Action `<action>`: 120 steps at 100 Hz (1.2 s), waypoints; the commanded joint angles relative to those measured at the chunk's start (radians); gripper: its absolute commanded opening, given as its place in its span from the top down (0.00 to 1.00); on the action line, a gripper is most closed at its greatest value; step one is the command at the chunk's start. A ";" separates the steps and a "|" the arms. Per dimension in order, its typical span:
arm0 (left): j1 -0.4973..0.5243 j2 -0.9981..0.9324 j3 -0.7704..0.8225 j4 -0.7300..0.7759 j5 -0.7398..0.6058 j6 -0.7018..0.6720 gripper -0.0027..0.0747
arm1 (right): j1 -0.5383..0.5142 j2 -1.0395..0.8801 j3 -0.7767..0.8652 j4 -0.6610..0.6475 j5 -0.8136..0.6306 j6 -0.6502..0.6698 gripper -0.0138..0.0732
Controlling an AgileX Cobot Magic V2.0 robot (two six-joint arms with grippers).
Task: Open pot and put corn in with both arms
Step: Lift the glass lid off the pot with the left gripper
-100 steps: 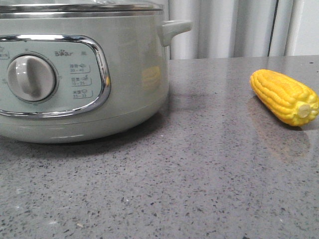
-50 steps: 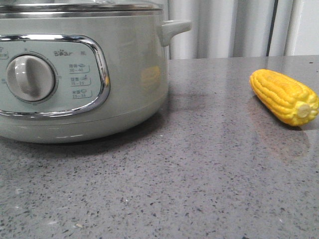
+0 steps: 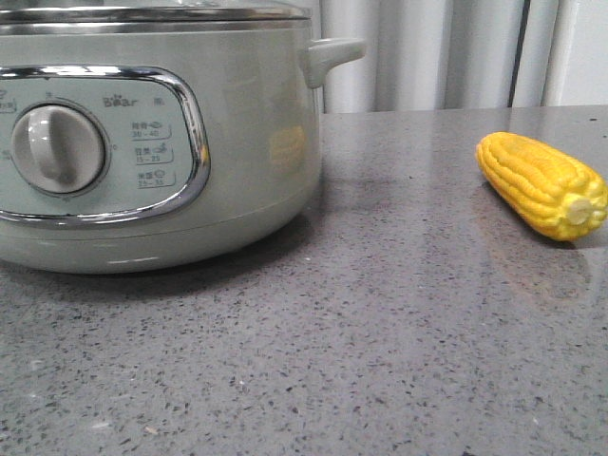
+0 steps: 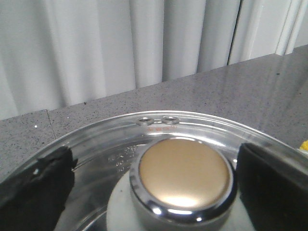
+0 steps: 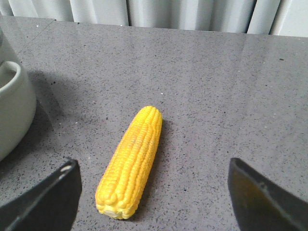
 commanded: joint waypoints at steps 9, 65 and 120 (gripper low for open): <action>-0.009 -0.007 -0.037 -0.004 -0.088 0.004 0.30 | -0.002 0.007 -0.038 -0.002 -0.066 -0.007 0.20; -0.009 -0.027 -0.062 -0.004 -0.149 0.004 0.86 | -0.002 0.007 -0.038 0.000 -0.064 -0.007 0.20; 0.306 -0.261 -0.179 -0.004 0.023 0.004 0.86 | -0.002 0.007 -0.038 0.000 -0.064 -0.007 0.20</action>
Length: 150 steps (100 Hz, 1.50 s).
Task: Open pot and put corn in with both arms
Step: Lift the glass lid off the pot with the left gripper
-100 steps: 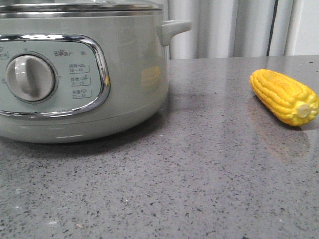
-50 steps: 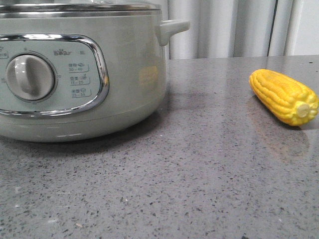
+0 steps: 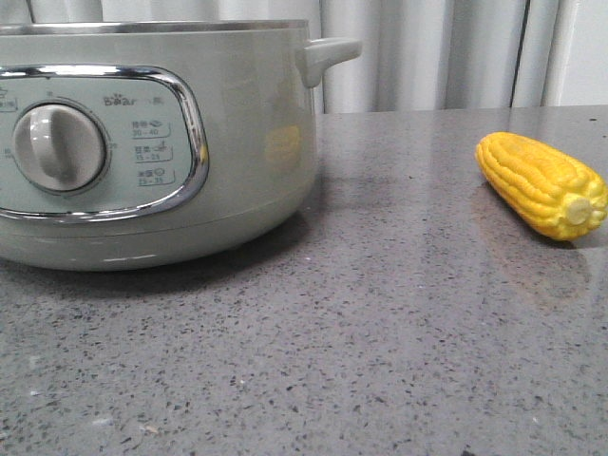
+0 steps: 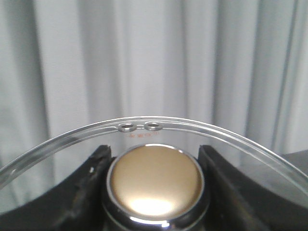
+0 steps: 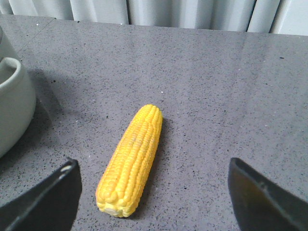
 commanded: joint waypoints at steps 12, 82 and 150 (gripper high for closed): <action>0.278 -0.061 -0.044 -0.006 -0.012 0.003 0.86 | -0.002 0.007 -0.038 0.000 -0.070 -0.007 0.20; 0.690 -0.061 0.164 -0.101 0.151 0.003 0.86 | -0.002 0.007 -0.023 0.000 -0.070 -0.007 0.20; 0.687 0.005 0.322 -0.093 0.035 0.003 0.86 | 0.003 0.007 -0.023 0.000 -0.055 -0.007 0.21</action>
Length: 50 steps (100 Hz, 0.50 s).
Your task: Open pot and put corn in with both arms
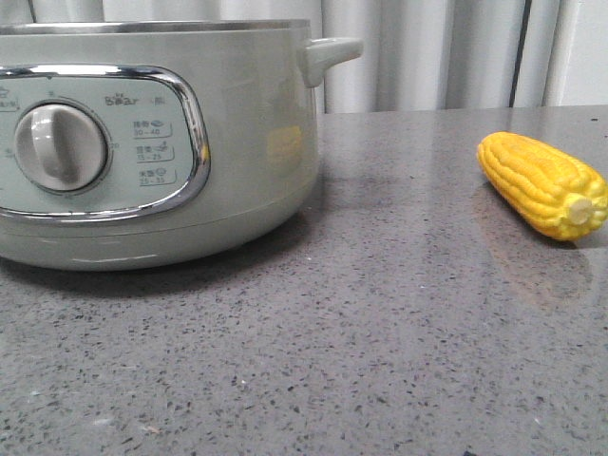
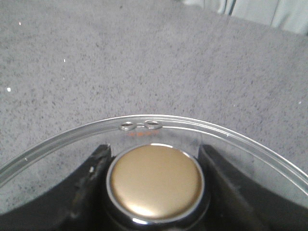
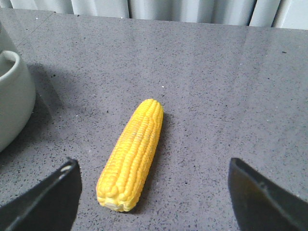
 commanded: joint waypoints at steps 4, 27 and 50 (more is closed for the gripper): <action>-0.005 0.000 -0.036 -0.009 -0.120 -0.003 0.86 | 0.003 0.007 -0.025 0.000 -0.070 -0.007 0.21; -0.005 0.049 -0.036 -0.009 -0.101 -0.003 0.86 | 0.003 0.007 -0.025 0.000 -0.070 -0.007 0.21; -0.005 0.081 -0.036 -0.009 -0.101 -0.003 0.86 | 0.003 0.007 -0.025 0.000 -0.070 -0.007 0.21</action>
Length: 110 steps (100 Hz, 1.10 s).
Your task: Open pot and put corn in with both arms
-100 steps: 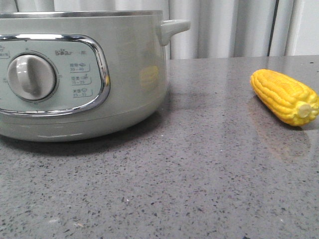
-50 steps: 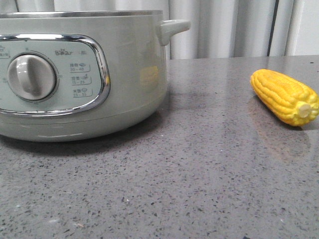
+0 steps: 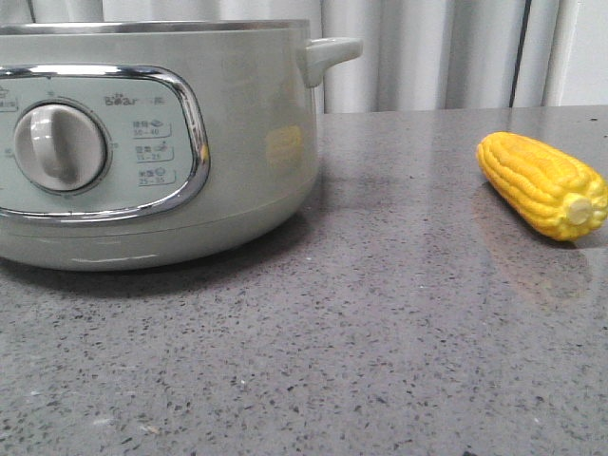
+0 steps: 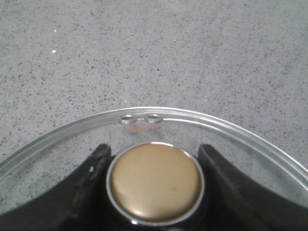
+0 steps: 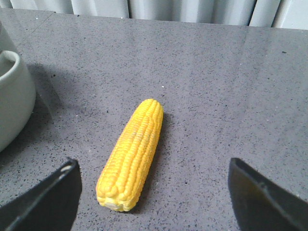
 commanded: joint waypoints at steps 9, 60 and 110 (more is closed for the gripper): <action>-0.004 -0.011 -0.036 -0.009 -0.091 -0.003 0.79 | 0.003 0.007 -0.025 0.000 -0.068 -0.007 0.21; -0.004 -0.017 -0.036 0.011 -0.071 -0.003 0.34 | 0.003 0.009 -0.025 0.000 -0.071 -0.007 0.21; -0.231 -0.382 -0.121 0.011 -0.189 -0.003 0.40 | 0.003 0.135 -0.030 0.088 -0.024 -0.007 0.21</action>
